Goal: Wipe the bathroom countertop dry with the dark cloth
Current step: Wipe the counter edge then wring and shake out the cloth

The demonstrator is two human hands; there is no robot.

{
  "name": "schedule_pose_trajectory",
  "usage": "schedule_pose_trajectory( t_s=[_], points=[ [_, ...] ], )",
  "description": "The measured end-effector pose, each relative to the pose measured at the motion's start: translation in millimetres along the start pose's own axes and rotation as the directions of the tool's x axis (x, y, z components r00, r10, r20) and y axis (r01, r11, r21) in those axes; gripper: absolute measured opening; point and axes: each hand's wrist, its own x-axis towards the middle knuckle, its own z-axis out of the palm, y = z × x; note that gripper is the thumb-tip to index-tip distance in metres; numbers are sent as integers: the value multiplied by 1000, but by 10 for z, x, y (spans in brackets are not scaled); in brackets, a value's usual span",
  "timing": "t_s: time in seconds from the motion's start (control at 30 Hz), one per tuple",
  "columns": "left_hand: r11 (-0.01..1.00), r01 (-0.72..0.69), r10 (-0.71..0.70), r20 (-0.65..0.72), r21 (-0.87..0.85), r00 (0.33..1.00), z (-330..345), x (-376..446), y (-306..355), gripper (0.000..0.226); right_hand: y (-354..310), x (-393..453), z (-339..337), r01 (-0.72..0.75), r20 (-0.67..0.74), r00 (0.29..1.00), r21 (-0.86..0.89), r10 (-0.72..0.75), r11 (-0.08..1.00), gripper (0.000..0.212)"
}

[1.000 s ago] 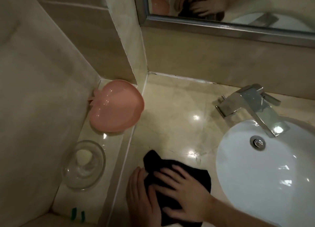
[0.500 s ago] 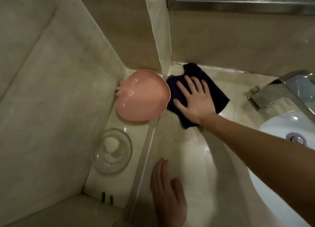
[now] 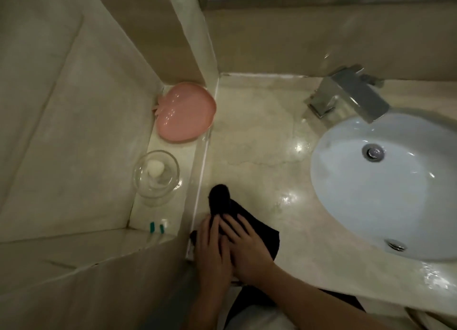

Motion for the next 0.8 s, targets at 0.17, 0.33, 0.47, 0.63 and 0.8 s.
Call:
schedule_pose_trajectory(
  t_s=[0.17,0.33,0.47,0.63,0.8],
  points=[
    [970,-198,173,168,143,971,125,74,209,55,619,-419,-198,-238,-176,954,52,243,970,63],
    [957,-259,231,201,128,952,40,46,264,55,1204,-1151,-343,-459,-196,869,29,455,888,64],
    [985,-158,146,161,66,976,32,-1,239,53,1018,-1070,-221,-525,-198,834,5,515,851,68],
    [990,-133,124,178,39,976,119,-101,239,49,403,-564,-17,-280,-131,952,-7,276,960,72],
    [981,-173,158,146,93,977,163,-92,207,55,50,-237,18,-199,-35,980,-24,198,980,74]
  ],
)
